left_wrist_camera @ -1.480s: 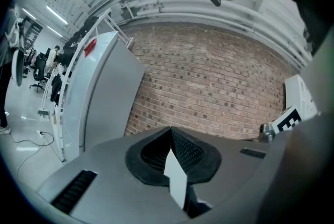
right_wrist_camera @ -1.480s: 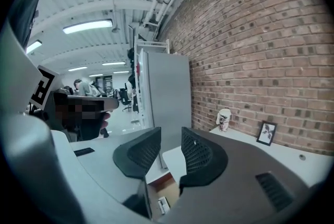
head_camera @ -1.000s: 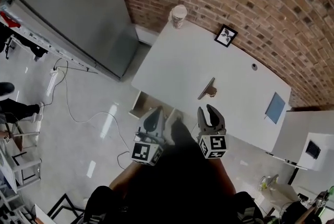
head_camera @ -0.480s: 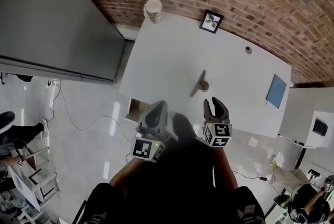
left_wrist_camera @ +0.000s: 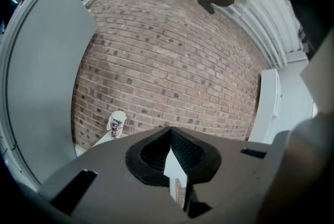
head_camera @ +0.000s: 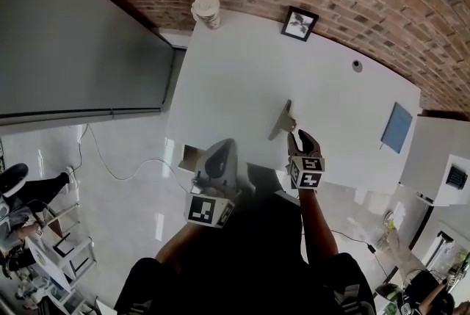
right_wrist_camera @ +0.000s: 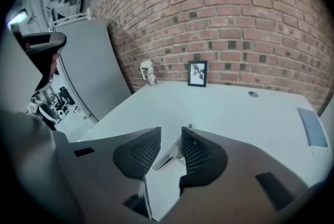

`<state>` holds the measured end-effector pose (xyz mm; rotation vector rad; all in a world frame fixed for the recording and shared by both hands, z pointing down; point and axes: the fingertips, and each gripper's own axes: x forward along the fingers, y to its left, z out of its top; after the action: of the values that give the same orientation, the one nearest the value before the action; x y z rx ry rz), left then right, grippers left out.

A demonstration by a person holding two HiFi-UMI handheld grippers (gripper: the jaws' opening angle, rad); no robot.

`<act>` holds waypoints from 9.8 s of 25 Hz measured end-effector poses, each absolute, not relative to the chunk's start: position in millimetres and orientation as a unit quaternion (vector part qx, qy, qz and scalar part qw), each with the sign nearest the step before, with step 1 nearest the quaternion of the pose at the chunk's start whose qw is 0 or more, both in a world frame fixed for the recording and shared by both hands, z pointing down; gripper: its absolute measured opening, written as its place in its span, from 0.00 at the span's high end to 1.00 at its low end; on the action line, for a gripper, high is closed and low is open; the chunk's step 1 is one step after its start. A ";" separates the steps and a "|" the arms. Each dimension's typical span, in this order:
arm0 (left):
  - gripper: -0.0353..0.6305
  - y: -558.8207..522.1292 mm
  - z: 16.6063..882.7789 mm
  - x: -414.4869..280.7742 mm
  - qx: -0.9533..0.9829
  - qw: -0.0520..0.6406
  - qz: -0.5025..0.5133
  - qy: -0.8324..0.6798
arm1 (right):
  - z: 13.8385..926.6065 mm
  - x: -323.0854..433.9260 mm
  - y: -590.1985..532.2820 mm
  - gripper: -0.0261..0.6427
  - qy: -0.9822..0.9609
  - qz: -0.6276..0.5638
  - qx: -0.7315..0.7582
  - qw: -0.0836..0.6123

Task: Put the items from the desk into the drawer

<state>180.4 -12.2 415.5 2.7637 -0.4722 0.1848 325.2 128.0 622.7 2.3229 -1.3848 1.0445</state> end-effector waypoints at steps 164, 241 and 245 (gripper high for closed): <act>0.94 -37.4 626.5 -190.3 0.820 0.258 0.077 -0.505 | 1029.4 -18.8 33.3 0.90 -0.642 0.422 0.432 0.472; 0.94 -47.5 394.4 -196.1 0.844 0.131 -0.024 -0.519 | 395.1 -47.2 -40.0 0.96 -0.837 0.106 0.531 0.076; 0.94 -47.3 396.4 -196.1 0.844 0.133 -0.021 -0.519 | 398.0 -46.8 -39.1 0.96 -0.838 0.106 0.530 0.077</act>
<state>-196.1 -47.3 396.4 2.4493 -1.5046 -0.0597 -46.8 -39.1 398.0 1.5876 -2.5097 0.3163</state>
